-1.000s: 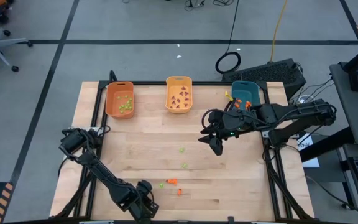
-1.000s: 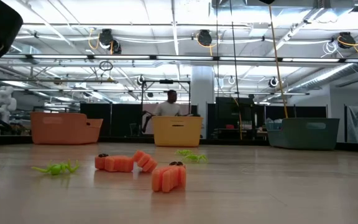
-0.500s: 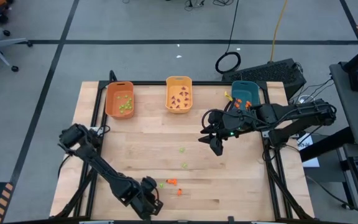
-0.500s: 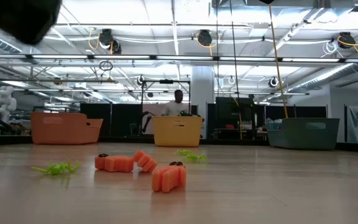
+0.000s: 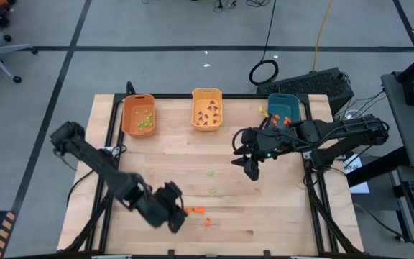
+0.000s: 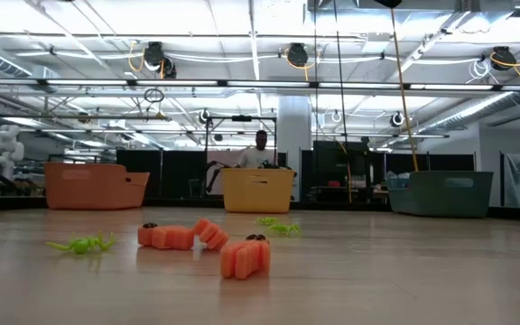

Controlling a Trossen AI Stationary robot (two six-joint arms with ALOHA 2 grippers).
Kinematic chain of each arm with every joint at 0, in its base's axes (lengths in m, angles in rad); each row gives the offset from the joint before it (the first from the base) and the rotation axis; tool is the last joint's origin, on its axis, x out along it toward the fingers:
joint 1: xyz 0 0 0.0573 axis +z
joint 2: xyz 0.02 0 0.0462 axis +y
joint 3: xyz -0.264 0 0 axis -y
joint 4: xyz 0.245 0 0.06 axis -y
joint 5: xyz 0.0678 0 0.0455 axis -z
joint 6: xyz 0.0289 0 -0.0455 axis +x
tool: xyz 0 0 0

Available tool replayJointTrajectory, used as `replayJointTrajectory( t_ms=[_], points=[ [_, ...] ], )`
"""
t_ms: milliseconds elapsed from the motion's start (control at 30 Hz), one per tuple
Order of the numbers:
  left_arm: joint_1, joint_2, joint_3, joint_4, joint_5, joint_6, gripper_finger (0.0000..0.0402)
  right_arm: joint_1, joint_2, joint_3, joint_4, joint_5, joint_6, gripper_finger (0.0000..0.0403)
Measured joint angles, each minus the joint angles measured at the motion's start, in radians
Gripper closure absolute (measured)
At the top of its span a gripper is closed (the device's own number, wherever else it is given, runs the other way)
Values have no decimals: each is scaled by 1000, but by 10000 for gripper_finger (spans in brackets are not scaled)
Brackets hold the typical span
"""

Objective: Sort Halloween decoration
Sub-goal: Put the orange skeleton toy into the blue bin

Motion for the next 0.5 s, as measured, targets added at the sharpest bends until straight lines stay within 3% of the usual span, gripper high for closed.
replayJointTrajectory(
  t_ms=[500],
  points=[
    [235, -221, 0, 9, 1, 372, 385, 0, 0, 0, -55, 0, -44, 232]
  ],
)
